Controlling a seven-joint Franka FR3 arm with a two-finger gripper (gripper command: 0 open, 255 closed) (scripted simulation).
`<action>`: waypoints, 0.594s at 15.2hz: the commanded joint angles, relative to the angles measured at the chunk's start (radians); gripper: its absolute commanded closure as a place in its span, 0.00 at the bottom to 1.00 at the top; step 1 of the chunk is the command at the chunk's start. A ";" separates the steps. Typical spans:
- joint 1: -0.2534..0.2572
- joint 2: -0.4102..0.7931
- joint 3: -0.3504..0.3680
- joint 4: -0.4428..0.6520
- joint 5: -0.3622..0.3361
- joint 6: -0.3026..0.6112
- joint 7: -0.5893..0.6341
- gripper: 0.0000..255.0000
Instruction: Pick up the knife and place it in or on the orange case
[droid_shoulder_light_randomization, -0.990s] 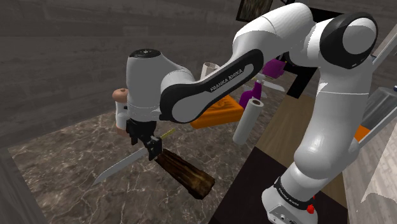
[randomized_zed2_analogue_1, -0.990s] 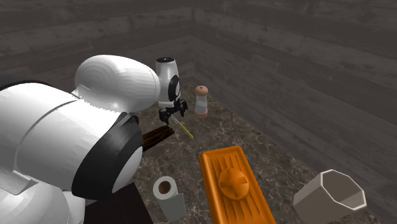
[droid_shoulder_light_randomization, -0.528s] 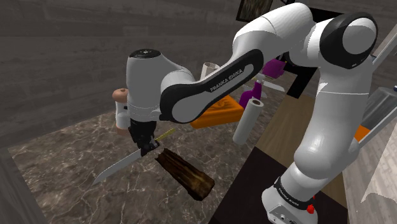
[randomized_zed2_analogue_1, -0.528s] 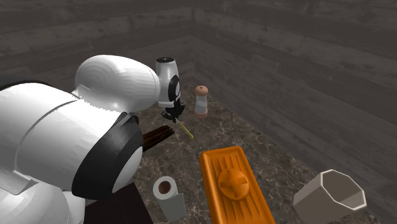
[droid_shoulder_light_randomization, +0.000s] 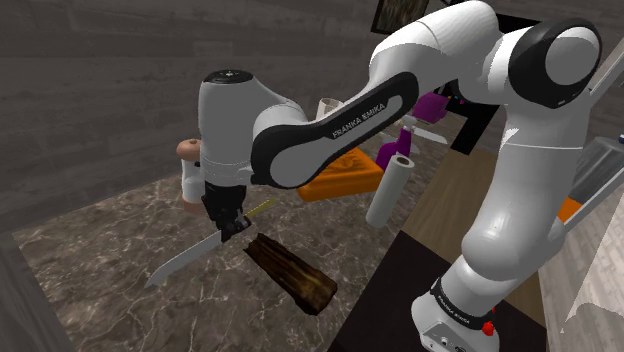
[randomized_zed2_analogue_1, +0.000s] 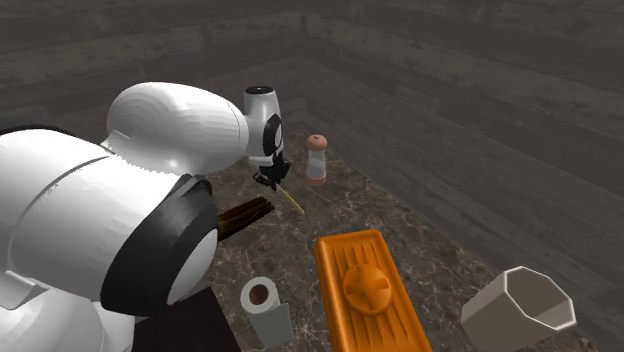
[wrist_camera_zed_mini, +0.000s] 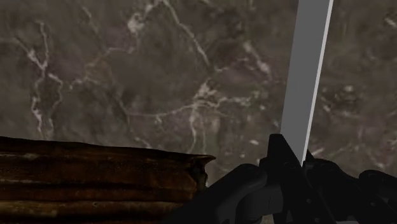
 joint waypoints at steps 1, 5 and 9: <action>-0.013 -0.016 0.017 0.010 0.020 -0.019 -0.012 1.00; -0.042 -0.051 0.049 0.030 0.062 -0.059 -0.039 1.00; -0.069 -0.084 0.079 0.054 0.101 -0.100 -0.065 1.00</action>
